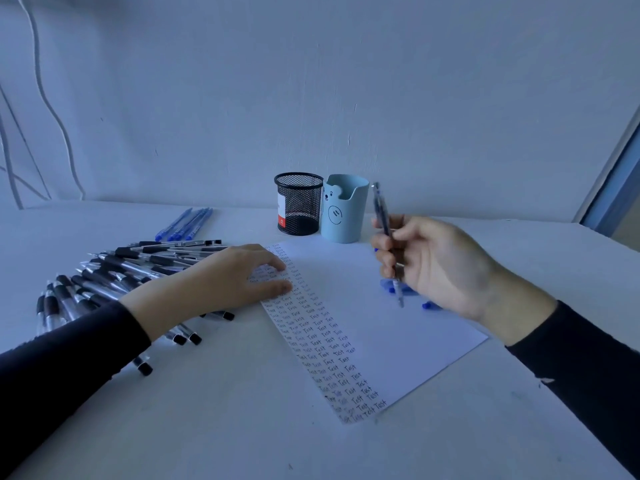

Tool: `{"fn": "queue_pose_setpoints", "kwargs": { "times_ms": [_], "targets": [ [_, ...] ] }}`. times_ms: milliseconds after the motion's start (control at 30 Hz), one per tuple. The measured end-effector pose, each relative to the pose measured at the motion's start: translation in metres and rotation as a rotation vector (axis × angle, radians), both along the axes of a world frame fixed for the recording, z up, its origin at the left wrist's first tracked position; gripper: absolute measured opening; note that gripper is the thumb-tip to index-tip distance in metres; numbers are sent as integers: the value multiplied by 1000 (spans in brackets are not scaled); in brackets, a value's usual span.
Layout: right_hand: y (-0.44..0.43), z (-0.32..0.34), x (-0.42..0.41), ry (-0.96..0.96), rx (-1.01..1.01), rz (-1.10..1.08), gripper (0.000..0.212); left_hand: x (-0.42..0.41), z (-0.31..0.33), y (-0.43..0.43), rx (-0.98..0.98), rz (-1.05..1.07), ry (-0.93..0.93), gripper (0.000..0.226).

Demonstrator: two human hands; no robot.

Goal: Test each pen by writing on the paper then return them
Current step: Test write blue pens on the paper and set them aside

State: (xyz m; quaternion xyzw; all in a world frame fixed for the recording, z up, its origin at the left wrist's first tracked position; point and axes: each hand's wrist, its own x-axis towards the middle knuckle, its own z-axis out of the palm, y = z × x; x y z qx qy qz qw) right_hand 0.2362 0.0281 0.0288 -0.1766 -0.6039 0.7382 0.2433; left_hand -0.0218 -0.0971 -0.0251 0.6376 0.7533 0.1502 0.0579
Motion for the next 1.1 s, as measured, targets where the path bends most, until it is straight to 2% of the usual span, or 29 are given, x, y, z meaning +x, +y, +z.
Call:
{"fn": "queue_pose_setpoints", "kwargs": {
  "times_ms": [100, 167, 200, 400, 533, 567, 667, 700, 833, 900, 967, 1033, 1100],
  "targets": [
    [-5, 10, 6, 24, -304, 71, 37, 1, 0, 0, 4, 5, 7, 73],
    [-6, 11, 6, -14, -389, 82, 56, 0, 0, 0, -2, 5, 10, 78],
    [-6, 9, 5, -30, -407, 90, 58, 0, 0, 1, -3, 2, 10, 82],
    [-6, 2, 0, -49, -423, 132, 45, 0, 0, 0, 5, 0, 6, 83],
    [-9, -9, -6, -118, -167, 35, 22, 0, 0, 0, 4, 0, 2, 83],
    [-9, -14, -7, -163, -20, -1, 20, 0, 0, 0, 3, -2, 4, 83],
    [-10, -29, -9, -412, 597, -67, 19, 0, 1, -1, 1, -1, 9, 82],
    [-8, -34, -10, -450, 689, -77, 22, 0, 1, -1, 1, -2, 12, 82],
    [-1, -43, -18, -492, 740, -175, 32, 1, 1, 0, 11, -16, 14, 83],
    [10, -40, -18, -459, 792, -241, 25, -1, 2, 0, 20, -27, 20, 81],
    [25, -32, -9, -452, 873, -309, 15, 1, 4, -1, 49, -44, 80, 70],
    [41, -24, 5, -571, 981, -285, 13, 13, 8, -1, 167, -110, 182, 54],
    [51, -19, 18, -721, 1040, -196, 10, 36, 12, -1, 252, -241, 135, 45]
  ]
}}
